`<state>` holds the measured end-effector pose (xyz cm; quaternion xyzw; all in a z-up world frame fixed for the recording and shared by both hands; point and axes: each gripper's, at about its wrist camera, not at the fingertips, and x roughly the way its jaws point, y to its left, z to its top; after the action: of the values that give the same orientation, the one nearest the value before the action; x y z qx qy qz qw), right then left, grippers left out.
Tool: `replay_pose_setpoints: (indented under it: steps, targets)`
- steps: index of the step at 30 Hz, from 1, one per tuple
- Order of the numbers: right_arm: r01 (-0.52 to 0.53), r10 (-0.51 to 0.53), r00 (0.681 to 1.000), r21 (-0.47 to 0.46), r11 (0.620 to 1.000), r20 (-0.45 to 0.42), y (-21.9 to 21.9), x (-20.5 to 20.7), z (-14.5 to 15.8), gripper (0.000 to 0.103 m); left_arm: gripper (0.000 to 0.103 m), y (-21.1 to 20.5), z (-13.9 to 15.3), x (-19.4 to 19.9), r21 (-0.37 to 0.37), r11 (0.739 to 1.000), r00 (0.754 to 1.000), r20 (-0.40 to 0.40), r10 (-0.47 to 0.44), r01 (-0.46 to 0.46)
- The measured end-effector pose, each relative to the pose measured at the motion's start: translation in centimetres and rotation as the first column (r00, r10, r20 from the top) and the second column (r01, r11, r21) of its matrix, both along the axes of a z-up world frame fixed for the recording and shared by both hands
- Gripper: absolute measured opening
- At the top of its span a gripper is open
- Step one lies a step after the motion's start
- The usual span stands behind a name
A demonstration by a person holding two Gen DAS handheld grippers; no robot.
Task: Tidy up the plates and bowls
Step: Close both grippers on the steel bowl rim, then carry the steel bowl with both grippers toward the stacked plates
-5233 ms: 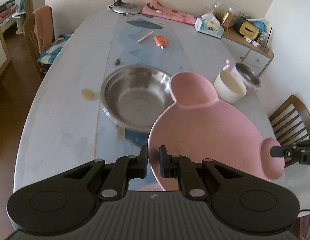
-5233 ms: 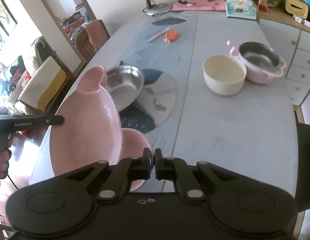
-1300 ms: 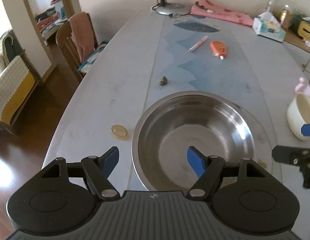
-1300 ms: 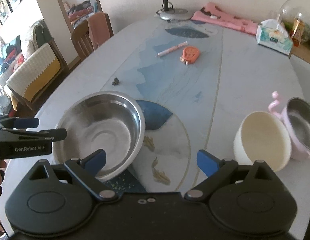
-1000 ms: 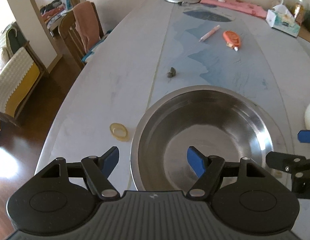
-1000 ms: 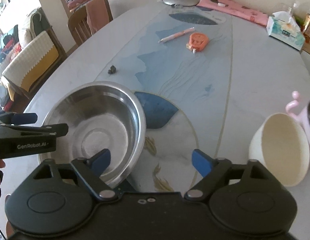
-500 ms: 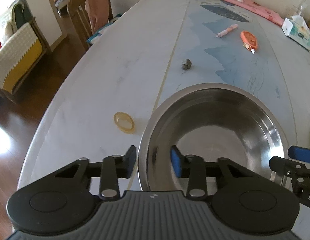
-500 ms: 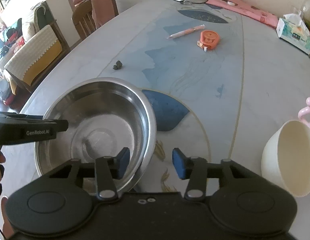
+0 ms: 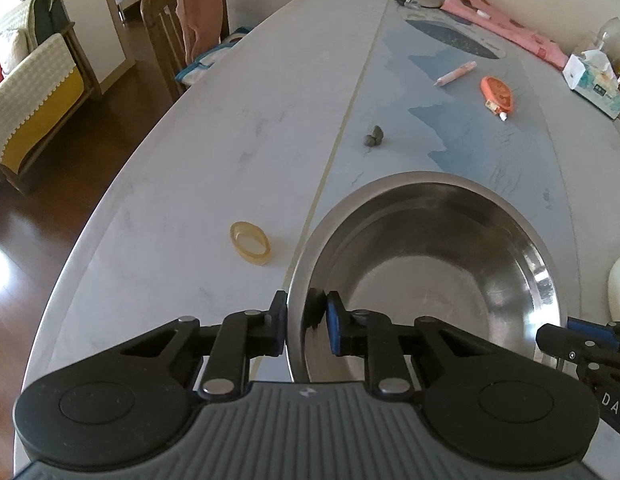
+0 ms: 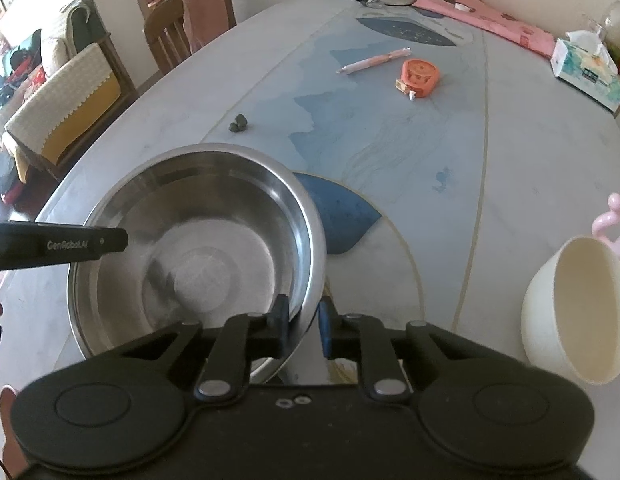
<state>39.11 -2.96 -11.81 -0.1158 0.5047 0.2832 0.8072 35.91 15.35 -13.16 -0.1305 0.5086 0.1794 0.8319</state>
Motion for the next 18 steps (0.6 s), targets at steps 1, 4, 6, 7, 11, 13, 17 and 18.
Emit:
replay_pose_setpoints:
  steps: [1,4,6,7,11,13,17,18]
  targets:
    - [0.003,-0.003,1.0,0.001,1.0,0.002,-0.1,-0.1,0.2,0.016,0.019,-0.1,0.3,-0.2,-0.001,1.0,1.0,0.005,-0.001,0.001]
    - [0.017,-0.017,1.0,0.0,1.0,0.019,-0.4,-0.6,1.3,0.016,0.019,-0.4,1.2,-0.5,0.0,1.0,1.0,0.019,-0.012,0.012]
    - [0.027,-0.027,0.999,0.003,1.0,0.024,-0.8,-1.0,2.1,0.016,0.019,-0.8,2.1,-0.8,0.002,1.0,0.999,0.03,-0.021,0.021]
    - [0.029,-0.03,0.999,0.006,1.0,0.026,-1.1,-1.2,2.5,0.016,0.019,-1.0,2.6,-1.0,0.003,1.0,0.999,0.032,-0.027,0.027]
    - [0.051,-0.051,0.998,0.02,0.999,0.033,-2.6,-2.3,4.3,0.015,0.019,-2.2,4.5,-1.9,0.003,0.998,0.997,0.052,-0.056,0.056]
    - [0.069,-0.07,0.997,0.023,0.997,0.038,-3.6,-3.1,5.3,0.015,0.018,-3.0,5.5,-2.6,0.008,0.997,0.994,0.068,-0.08,0.079]
    - [0.11,-0.111,0.993,0.029,0.994,0.043,-5.6,-4.8,7.0,0.015,0.018,-4.8,7.2,-3.8,0.013,0.992,0.988,0.087,-0.125,0.125]
    - [0.118,-0.12,0.992,0.032,0.992,0.045,-6.2,-5.2,7.4,0.015,0.018,-5.3,7.5,-4.1,0.011,0.991,0.987,0.089,-0.135,0.134]
